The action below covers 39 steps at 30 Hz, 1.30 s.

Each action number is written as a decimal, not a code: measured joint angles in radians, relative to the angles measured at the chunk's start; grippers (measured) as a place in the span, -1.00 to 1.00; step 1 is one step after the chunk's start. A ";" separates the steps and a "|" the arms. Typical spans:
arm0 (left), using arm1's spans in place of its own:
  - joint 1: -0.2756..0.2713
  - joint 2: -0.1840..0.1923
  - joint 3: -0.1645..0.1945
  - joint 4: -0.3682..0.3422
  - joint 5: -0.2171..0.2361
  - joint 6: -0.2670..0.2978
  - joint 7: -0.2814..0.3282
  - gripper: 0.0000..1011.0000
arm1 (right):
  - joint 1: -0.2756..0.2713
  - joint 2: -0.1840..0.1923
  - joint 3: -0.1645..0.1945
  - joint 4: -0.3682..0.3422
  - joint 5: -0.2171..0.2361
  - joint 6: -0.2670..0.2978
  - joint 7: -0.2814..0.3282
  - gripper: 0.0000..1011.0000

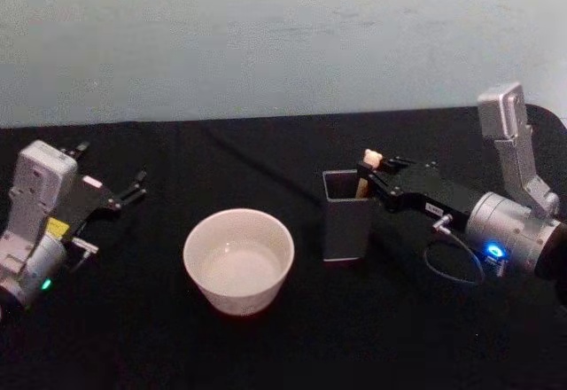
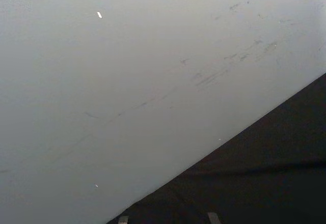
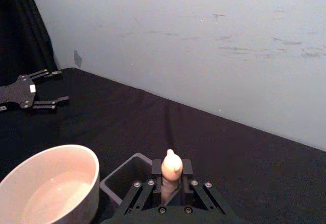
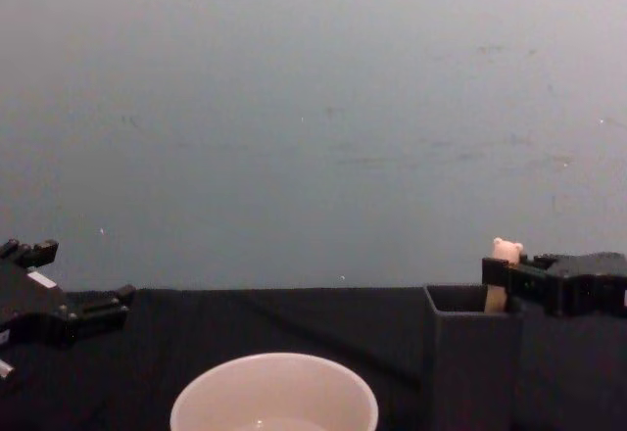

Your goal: Pick up the stirring spoon with one hand, stir inside the cup, then place it back in its original position.

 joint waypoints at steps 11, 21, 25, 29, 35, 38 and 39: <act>0.000 0.000 0.000 0.000 0.000 0.000 0.000 0.98 | 0.002 0.001 0.003 -0.010 0.004 0.006 -0.001 -0.57; 0.000 0.000 0.000 0.000 0.000 0.000 0.000 0.98 | -0.003 0.017 0.030 -0.060 0.050 0.019 -0.004 -0.57; 0.000 0.000 0.000 0.000 0.000 0.000 0.000 0.98 | -0.008 0.027 0.043 -0.086 0.074 0.019 -0.004 -0.57; 0.000 0.000 0.000 0.000 0.000 0.000 0.000 0.98 | -0.013 0.041 0.059 -0.117 0.106 0.018 -0.004 -0.57; 0.000 0.000 0.000 0.000 0.000 0.000 0.000 0.98 | -0.009 0.054 0.071 -0.148 0.142 0.005 -0.003 -0.57; 0.000 0.000 0.000 0.000 0.000 0.000 0.000 0.98 | -0.002 0.057 0.074 -0.158 0.156 -0.004 -0.003 -0.57; 0.000 0.000 0.000 0.000 0.000 0.000 0.000 0.98 | 0.000 0.057 0.075 -0.160 0.159 -0.006 -0.003 -0.57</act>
